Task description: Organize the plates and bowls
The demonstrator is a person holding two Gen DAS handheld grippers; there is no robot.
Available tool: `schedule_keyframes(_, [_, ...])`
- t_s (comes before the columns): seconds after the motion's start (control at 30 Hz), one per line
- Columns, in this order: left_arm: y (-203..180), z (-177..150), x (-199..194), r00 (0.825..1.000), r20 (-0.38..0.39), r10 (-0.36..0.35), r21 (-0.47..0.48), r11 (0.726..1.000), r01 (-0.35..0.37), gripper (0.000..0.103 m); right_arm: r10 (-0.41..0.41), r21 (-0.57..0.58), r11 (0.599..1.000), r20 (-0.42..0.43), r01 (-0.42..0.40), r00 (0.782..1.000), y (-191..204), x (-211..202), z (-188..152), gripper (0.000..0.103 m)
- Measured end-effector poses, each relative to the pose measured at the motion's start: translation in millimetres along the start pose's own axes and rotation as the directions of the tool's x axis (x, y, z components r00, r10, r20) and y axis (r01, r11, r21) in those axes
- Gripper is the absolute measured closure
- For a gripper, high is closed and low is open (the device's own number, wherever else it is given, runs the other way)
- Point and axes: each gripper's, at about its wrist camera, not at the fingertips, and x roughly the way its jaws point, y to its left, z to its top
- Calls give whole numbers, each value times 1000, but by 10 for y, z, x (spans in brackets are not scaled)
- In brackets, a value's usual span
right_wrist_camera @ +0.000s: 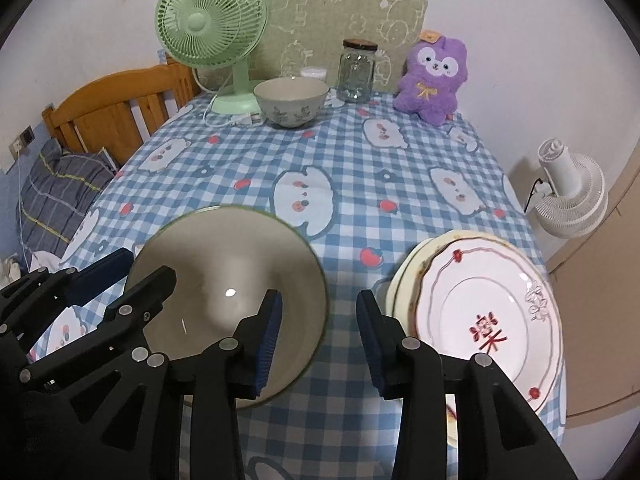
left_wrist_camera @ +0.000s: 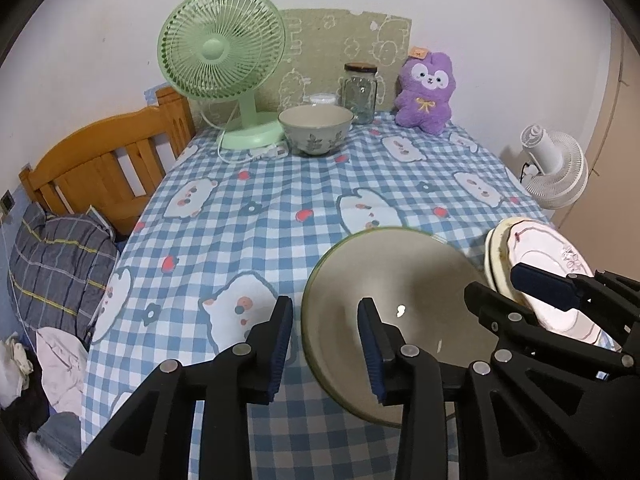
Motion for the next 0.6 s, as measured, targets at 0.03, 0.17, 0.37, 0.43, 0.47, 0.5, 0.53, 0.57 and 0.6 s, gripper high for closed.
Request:
schedule_keyframes(0.03, [-11,17,-28,1000,6,0,0,1000,0,66,-5,0,1000,5,5,1000,19,-18,11,60])
schedule_keyframes(0.17, [-38,98,-151,999,33,9,0,1000,-9,55,-37,-4,999,28,37,999,-19,-136,69,61])
schedule_keyframes(0.37, [-29,232,-347,997,81,16,-4,1000,-16,37,-29,17,999,60,28,998,-136,-318,194,61])
schedule_keyframes(0.43, [-53,282,-421,996,90,17,13,1000,-18,33,-17,35,999,57,15,998,-181,-362,240,60])
schedule_keyframes(0.47, [-56,297,-452,995,96,19,17,1000,-20,32,-16,40,999,58,13,998,-194,-388,263,60])
schedule_keyframes(0.5, [-64,320,-488,994,105,23,21,999,-25,30,-16,43,999,60,13,998,-210,-415,290,59])
schedule_keyframes(0.53, [-66,334,-509,994,110,26,23,999,-28,26,-17,47,999,66,14,998,-225,-448,316,58])
schedule_keyframes(0.57, [-60,362,-535,993,118,28,21,999,-31,24,-19,50,999,72,15,997,-237,-470,333,58])
schedule_keyframes(0.6, [-47,387,-557,992,122,30,15,999,-32,21,-22,54,998,82,18,996,-254,-504,359,57])
